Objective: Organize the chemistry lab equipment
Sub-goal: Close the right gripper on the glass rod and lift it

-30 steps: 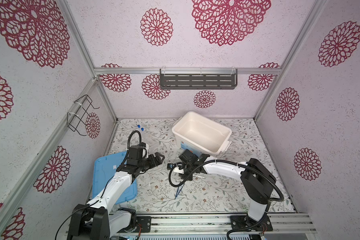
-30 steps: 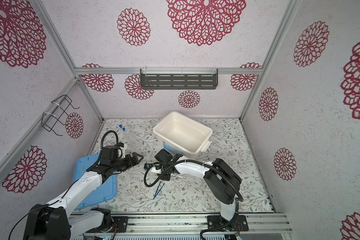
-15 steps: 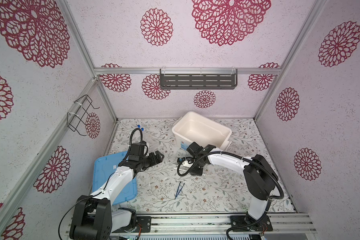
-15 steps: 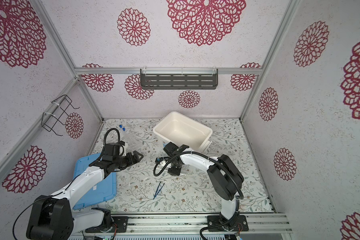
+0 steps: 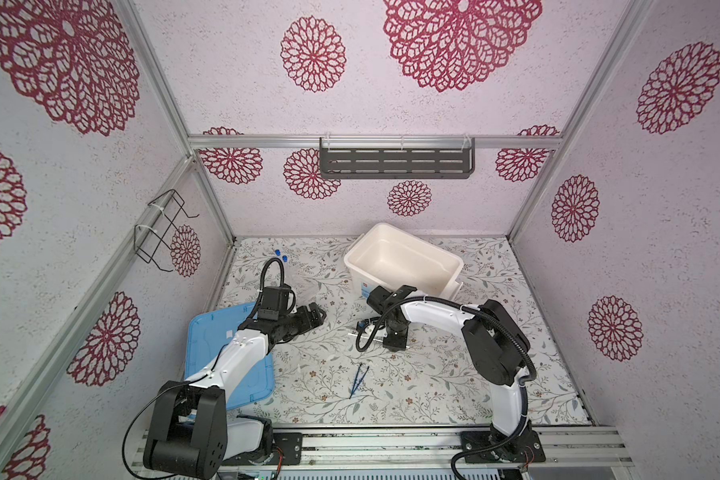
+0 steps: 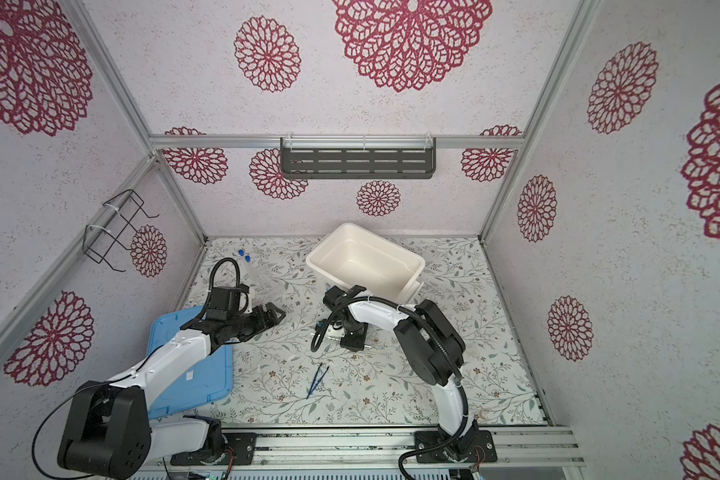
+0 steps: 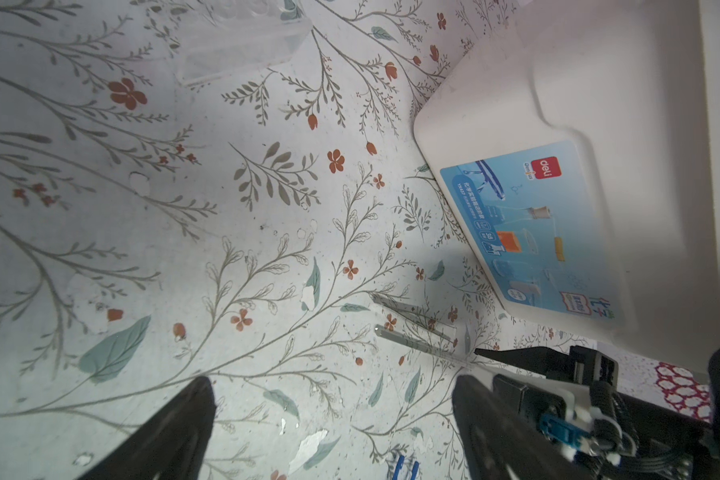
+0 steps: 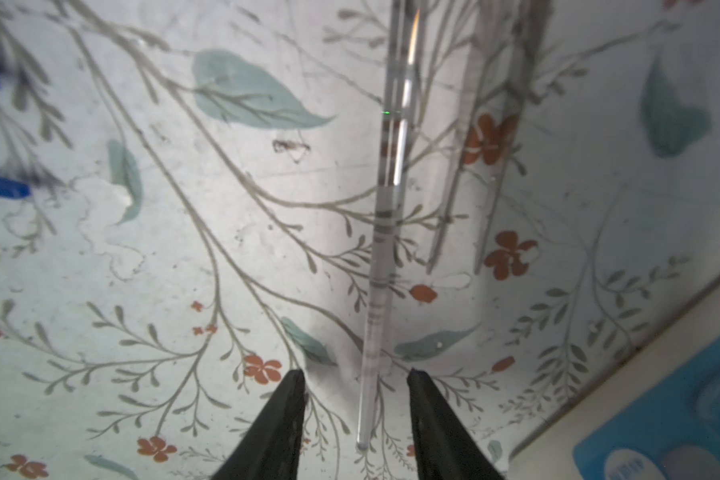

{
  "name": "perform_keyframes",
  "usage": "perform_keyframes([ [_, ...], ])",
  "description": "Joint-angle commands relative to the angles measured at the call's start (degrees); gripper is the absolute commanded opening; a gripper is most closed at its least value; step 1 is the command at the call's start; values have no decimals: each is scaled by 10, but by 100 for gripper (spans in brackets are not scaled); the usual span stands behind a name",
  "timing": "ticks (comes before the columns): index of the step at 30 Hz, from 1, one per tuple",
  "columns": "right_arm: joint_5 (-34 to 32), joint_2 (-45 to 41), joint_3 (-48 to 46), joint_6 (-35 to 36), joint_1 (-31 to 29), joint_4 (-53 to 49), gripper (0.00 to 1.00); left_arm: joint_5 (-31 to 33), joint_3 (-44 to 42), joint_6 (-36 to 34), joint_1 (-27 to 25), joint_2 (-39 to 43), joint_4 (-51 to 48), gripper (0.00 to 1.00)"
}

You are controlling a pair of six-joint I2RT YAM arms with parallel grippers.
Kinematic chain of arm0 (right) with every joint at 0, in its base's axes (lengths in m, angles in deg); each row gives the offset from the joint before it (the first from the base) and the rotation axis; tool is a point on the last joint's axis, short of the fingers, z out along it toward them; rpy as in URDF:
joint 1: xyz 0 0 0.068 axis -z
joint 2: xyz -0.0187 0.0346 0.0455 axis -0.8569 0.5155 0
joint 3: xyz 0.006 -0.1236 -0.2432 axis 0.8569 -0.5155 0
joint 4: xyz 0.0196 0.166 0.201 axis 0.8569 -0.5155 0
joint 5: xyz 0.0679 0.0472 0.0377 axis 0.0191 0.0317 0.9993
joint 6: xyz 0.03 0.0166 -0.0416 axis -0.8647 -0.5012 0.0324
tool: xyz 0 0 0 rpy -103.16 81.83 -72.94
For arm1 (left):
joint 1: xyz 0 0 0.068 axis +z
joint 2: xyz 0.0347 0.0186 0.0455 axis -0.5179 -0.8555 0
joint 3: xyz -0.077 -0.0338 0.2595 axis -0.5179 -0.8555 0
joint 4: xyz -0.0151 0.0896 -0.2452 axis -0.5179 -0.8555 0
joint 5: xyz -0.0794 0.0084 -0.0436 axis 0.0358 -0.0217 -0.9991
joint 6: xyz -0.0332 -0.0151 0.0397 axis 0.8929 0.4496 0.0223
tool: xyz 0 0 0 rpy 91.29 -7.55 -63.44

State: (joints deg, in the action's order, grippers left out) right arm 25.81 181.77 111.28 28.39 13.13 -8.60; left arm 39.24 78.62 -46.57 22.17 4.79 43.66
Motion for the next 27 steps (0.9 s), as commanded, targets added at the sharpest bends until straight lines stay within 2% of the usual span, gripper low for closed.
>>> perform_keyframes([
  [1, -8, -6, 12, 18, 5, -21, 43, 1, 13, 7, 6, -4, 7, 93],
  [4, 12, 1, 7, 19, 5, -21, 36, -1, 18, 9, 7, -10, 10, 93],
  [8, 38, 9, -15, 8, -3, -5, 21, -12, 26, 16, 9, -19, 14, 93],
  [14, 69, 21, -32, -11, -16, 22, 10, -35, 31, 41, 10, -34, 32, 93],
  [22, 120, -3, -37, -43, -18, 72, 5, -62, 17, 79, 10, -44, 52, 92],
  [27, 123, -15, -40, -77, -27, 98, 4, -55, 23, 70, 10, -59, 27, 92],
])
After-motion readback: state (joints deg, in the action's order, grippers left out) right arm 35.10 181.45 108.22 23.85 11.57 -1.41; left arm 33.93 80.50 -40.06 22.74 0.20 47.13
